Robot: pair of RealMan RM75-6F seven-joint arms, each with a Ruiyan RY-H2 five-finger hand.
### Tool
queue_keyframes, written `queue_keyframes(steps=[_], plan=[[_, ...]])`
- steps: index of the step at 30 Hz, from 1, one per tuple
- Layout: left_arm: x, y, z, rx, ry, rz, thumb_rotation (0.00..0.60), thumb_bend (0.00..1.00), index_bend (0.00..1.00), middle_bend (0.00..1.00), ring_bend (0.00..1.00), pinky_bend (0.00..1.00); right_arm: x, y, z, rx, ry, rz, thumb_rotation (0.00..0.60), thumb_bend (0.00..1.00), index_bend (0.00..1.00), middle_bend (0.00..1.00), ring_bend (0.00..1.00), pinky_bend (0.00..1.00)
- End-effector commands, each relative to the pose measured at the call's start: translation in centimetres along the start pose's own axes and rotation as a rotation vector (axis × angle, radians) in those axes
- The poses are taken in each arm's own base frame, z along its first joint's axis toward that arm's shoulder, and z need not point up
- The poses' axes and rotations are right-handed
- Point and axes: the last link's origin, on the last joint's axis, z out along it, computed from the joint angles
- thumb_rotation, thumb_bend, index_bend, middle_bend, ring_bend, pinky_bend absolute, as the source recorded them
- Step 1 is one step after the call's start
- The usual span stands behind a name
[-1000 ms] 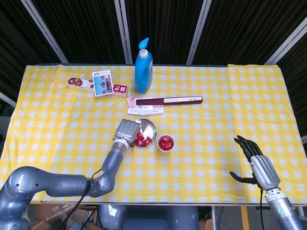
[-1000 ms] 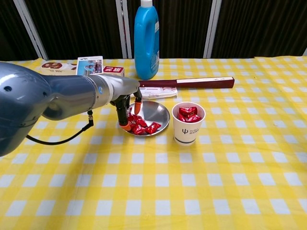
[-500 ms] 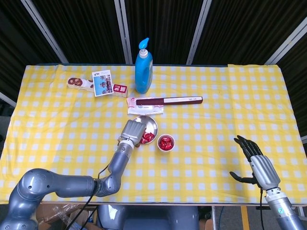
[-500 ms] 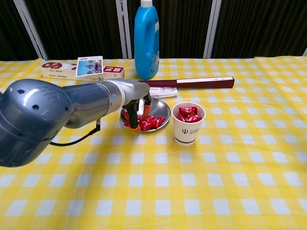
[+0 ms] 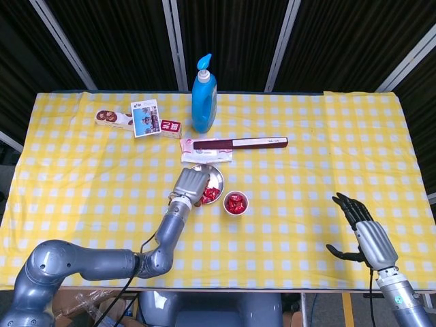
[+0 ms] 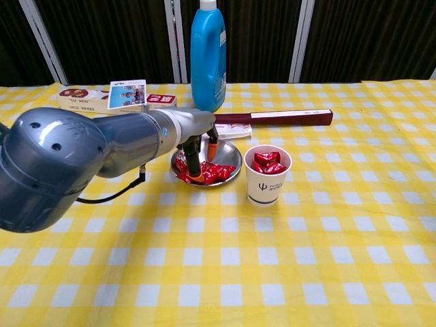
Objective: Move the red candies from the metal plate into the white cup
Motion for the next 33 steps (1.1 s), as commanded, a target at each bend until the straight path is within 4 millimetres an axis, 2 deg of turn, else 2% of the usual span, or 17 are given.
queue_keyframes(steps=[1,9,16,21,27,33], plan=[[-0.1,0.3,0.2,-0.004,0.0,-0.002,0.6,0.27,0.44,0.87,0.94,0.97,0.0,0.0,0.0,0.0,0.0,0.0,0.6,0.28,0.0,0.0,0.0,0.0],[-0.9,1.1,0.8,-0.016,-0.018,0.005,0.6,0.31,0.5,0.87,0.94,0.97,0.0,0.0,0.0,-0.002,0.0,0.002,0.6,0.28,0.0,0.0,0.0,0.0],[-1.3,1.3,1.2,-0.01,-0.023,0.012,0.6,0.39,0.61,0.88,0.94,0.97,0.1,0.0,0.0,-0.001,-0.001,0.005,0.6,0.28,0.0,0.0,0.0,0.0],[-1.2,1.1,1.1,-0.006,-0.016,0.011,0.6,0.41,0.62,0.88,0.94,0.97,0.0,0.0,0.0,-0.001,-0.002,0.004,0.6,0.28,0.0,0.0,0.0,0.0],[0.6,0.6,0.5,-0.015,0.03,-0.012,0.6,0.41,0.62,0.88,0.94,0.97,0.0,0.0,0.0,-0.002,-0.002,0.003,0.6,0.28,0.0,0.0,0.0,0.0],[3.8,0.5,-1.0,-0.052,0.106,-0.057,0.6,0.41,0.6,0.88,0.94,0.97,0.0,0.0,0.0,-0.001,-0.002,0.001,0.6,0.28,0.0,0.0,0.0,0.0]])
